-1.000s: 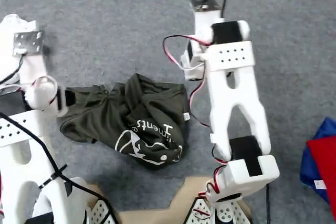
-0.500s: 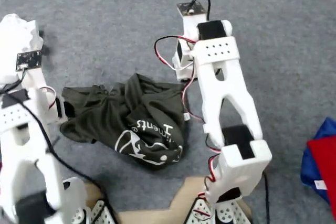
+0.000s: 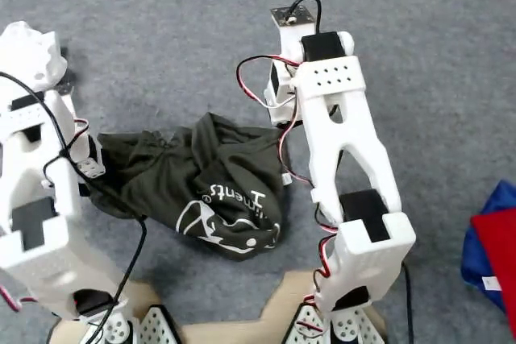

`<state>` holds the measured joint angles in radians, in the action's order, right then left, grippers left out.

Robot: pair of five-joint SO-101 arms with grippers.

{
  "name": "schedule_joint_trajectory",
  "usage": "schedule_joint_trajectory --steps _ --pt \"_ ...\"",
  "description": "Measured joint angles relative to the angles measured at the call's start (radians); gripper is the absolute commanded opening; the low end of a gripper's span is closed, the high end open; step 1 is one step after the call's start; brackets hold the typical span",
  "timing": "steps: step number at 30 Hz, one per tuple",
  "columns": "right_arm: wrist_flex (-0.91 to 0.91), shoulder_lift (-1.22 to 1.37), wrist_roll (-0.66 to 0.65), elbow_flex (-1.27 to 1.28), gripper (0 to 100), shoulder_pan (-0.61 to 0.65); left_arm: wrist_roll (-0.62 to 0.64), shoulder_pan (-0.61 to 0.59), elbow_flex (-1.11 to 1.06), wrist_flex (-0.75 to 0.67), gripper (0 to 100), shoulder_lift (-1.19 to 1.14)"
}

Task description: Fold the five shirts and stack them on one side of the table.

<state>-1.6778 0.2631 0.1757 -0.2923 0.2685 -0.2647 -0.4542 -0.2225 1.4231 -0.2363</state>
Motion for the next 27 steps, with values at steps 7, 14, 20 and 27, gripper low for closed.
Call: schedule_joint_trajectory --steps 7,14,20,27 --pt "0.0 0.0 0.0 0.0 2.8 0.0 0.0 0.025 0.075 0.064 2 -0.08" --pt "0.0 0.0 0.0 0.0 2.8 0.0 0.0 0.031 0.189 0.098 2 -0.041" --pt "0.0 0.0 0.0 0.0 2.8 0.0 0.025 0.063 0.381 0.17 2 0.091" --pt "0.0 0.0 0.0 0.0 3.0 0.0 0.066 0.086 0.612 0.262 2 0.269"
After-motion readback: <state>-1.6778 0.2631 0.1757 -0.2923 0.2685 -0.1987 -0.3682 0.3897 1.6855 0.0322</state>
